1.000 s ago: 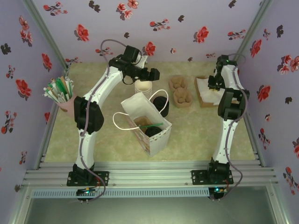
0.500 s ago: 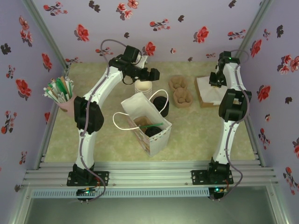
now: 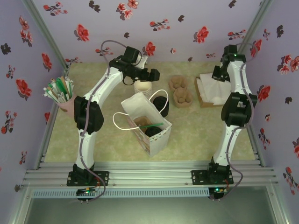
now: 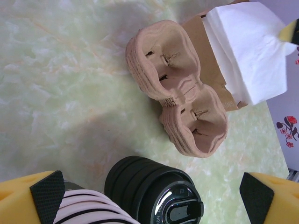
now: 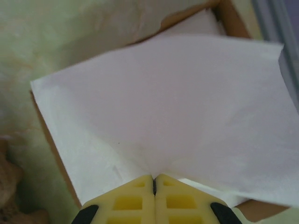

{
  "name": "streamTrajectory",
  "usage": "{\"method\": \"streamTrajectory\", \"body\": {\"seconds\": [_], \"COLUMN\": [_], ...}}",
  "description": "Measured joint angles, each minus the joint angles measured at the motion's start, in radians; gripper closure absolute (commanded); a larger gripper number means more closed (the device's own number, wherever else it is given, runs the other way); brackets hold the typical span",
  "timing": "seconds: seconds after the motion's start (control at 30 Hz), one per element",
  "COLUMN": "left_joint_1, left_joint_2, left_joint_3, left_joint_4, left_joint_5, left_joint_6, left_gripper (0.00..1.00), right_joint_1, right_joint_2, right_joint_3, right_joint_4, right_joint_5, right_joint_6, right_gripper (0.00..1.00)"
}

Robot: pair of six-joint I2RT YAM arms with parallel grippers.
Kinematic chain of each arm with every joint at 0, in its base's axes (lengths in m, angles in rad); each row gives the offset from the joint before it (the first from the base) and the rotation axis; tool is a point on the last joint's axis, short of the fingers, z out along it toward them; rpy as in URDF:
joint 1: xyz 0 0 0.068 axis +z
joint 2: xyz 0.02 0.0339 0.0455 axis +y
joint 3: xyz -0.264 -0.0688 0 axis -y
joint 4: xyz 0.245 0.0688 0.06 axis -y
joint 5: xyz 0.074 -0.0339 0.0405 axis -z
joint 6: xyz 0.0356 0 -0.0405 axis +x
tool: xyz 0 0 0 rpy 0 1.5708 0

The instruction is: Pack the takeout coffee

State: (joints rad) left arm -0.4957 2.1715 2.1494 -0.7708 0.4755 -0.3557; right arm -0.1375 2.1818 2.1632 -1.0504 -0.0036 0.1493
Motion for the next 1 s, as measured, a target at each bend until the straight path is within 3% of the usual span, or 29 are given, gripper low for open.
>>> {"method": "streamTrajectory", "body": {"seconds": [0.3,0.37,0.57,0.8,1.0], "left_joint_1": [0.000,0.000,0.000,0.000,0.000], "left_joint_2": [-0.022,-0.023,-0.024,-0.024,-0.024], "left_joint_3": [-0.026,-0.027,-0.032,-0.032,-0.032], "left_joint_4": [0.012,0.013,0.016,0.016,0.016], "left_joint_5": [0.000,0.000,0.000,0.000,0.000], "left_joint_6": [0.000,0.000,0.000,0.000,0.000], "left_gripper": [0.01,0.01,0.01,0.01,0.01], "right_joint_1": [0.000,0.000,0.000,0.000,0.000], "right_joint_2": [-0.012,0.008,0.105,0.156,0.220], "right_joint_3": [-0.019,-0.019,-0.019,-0.008,0.019], "right_joint_4": [0.029,0.028,0.019,0.000,-0.006], "right_joint_5": [-0.001,-0.001,-0.001,-0.004,-0.019], "right_joint_6": [0.005,0.005,0.005,0.007,0.005], "right_gripper": [0.98,0.82,0.58,0.56,0.47]}}
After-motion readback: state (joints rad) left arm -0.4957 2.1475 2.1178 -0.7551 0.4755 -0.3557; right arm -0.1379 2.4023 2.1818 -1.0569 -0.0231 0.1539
